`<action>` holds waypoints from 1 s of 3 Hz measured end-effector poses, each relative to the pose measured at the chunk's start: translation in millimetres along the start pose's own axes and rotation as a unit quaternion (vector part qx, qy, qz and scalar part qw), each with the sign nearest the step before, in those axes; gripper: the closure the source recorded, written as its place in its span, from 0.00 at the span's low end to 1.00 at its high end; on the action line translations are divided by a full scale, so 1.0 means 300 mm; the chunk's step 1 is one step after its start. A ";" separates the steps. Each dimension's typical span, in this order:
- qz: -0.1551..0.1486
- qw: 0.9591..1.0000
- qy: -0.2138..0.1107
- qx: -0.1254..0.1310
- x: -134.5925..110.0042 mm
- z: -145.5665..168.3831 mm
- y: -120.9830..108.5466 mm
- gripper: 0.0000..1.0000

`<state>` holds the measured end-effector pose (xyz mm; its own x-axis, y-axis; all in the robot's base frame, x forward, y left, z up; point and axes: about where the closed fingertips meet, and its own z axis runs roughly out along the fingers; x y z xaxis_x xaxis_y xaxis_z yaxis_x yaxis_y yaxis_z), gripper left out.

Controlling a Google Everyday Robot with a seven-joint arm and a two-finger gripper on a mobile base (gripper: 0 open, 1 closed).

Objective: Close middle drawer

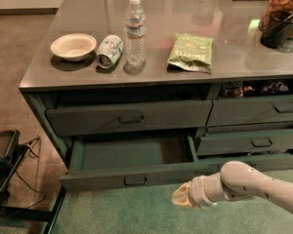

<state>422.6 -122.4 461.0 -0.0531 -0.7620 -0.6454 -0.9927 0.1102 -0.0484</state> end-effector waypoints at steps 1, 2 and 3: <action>-0.032 0.999 0.002 0.018 0.025 0.071 -0.087 1.00; -0.038 0.999 0.005 0.026 0.066 0.149 -0.181 1.00; -0.042 0.998 -0.001 0.043 0.092 0.197 -0.263 1.00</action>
Offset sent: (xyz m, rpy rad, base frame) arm 0.0979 0.0067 -0.0724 -0.0362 -0.1145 0.0201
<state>506.0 -114.5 402.0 0.0308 -0.7699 -0.6375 -0.9807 0.0999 -0.1681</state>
